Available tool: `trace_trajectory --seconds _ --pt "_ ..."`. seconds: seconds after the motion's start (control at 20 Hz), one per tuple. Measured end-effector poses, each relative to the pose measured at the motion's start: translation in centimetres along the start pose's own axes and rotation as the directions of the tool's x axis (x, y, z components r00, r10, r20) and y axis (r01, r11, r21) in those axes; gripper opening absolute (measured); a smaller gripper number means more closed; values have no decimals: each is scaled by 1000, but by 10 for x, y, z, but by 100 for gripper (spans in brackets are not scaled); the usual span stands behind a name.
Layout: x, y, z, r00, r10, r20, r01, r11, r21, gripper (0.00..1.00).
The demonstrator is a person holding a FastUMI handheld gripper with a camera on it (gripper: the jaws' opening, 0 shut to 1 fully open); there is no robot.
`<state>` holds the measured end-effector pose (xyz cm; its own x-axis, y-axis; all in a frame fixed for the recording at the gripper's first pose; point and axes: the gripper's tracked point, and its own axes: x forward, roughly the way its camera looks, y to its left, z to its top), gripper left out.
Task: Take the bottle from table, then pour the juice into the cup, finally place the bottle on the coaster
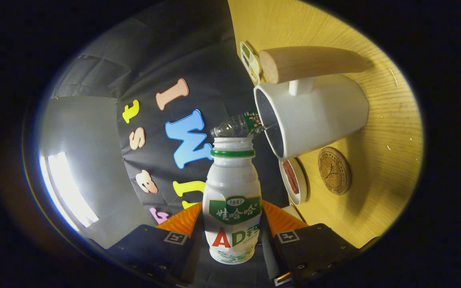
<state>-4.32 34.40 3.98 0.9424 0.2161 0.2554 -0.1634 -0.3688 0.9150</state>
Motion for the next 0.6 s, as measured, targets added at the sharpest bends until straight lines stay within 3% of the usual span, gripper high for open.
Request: trace_trajectory --seconds 0.6 --pt "0 1 7 1000 12 19 -13 999 52 66"
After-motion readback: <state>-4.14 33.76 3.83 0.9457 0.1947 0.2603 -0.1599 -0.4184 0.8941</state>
